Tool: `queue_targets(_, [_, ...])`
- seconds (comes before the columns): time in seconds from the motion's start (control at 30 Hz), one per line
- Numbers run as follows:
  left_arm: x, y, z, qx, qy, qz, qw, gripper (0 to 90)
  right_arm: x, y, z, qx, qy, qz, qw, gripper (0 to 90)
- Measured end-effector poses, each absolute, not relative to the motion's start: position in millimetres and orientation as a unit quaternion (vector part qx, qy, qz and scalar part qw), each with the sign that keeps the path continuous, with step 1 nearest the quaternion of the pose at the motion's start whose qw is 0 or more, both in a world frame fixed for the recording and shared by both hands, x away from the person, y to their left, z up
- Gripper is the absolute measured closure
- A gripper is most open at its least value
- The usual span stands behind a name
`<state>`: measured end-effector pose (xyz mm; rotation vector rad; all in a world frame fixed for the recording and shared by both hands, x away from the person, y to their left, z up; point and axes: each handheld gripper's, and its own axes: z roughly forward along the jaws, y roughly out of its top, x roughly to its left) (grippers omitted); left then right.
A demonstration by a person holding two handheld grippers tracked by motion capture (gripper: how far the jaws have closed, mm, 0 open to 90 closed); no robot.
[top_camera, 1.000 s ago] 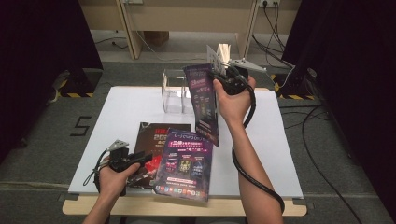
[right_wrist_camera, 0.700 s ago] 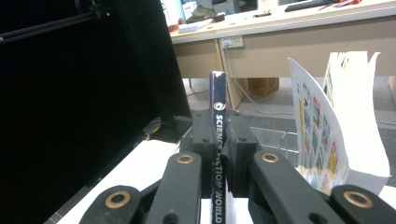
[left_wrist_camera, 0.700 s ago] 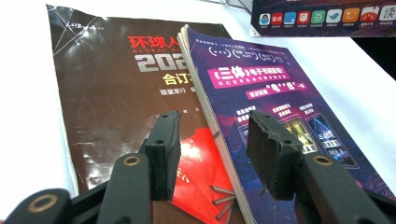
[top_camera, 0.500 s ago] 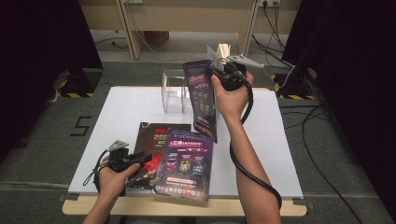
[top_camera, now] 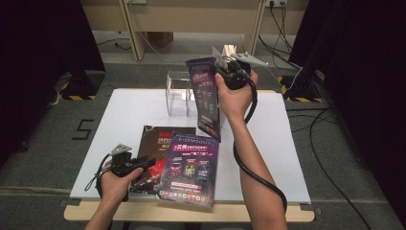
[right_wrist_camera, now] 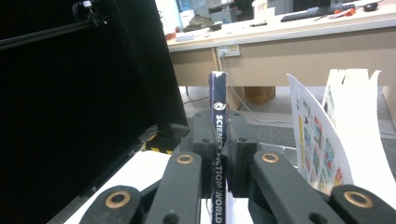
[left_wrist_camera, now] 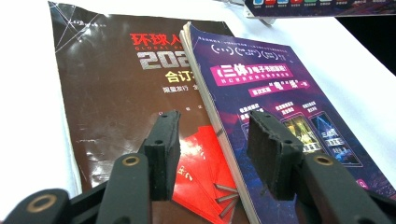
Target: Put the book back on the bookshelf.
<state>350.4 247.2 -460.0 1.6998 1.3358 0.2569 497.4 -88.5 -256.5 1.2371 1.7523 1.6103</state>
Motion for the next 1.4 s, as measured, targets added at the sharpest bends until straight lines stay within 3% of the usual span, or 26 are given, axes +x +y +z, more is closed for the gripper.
queue_targets(1.4, [351, 249, -462, 0.689, 0.546, 0.1, 0.466, 53.4, 527, -73, -255, 0.456, 0.622, 0.584, 0.252, 84.7])
